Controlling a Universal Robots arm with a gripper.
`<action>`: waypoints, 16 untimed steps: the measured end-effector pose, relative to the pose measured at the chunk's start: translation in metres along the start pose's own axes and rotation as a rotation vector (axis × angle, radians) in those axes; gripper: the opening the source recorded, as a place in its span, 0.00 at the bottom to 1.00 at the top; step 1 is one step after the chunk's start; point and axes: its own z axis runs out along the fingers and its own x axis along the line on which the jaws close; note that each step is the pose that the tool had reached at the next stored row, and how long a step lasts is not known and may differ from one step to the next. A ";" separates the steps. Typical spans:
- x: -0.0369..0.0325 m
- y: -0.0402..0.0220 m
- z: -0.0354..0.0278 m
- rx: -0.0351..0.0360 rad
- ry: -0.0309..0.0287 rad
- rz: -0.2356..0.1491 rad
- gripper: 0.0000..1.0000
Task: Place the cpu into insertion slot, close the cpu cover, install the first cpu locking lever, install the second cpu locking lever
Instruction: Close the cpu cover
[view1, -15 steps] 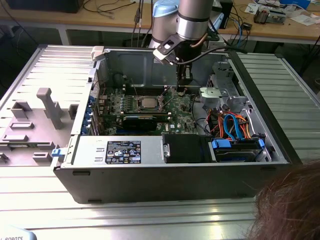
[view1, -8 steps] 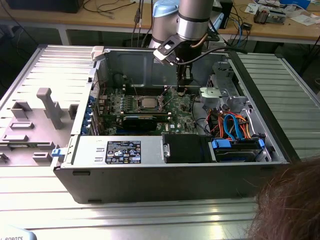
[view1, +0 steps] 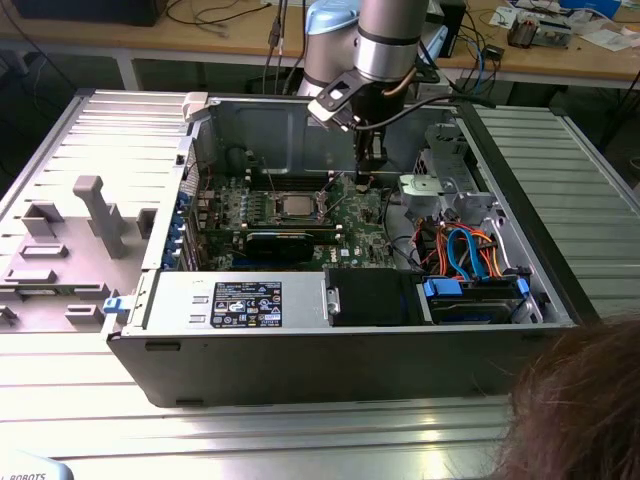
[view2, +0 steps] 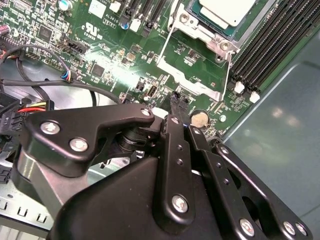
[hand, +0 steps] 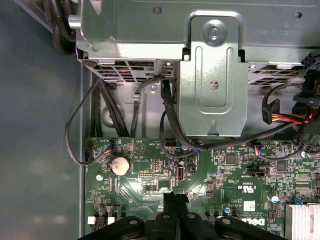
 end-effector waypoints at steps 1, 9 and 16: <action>0.0000 0.0000 0.0001 0.0001 0.0000 0.000 0.11; 0.0001 0.0004 0.0011 0.0000 0.0000 -0.002 0.11; 0.0007 0.0018 0.0042 -0.0001 0.0002 -0.004 0.11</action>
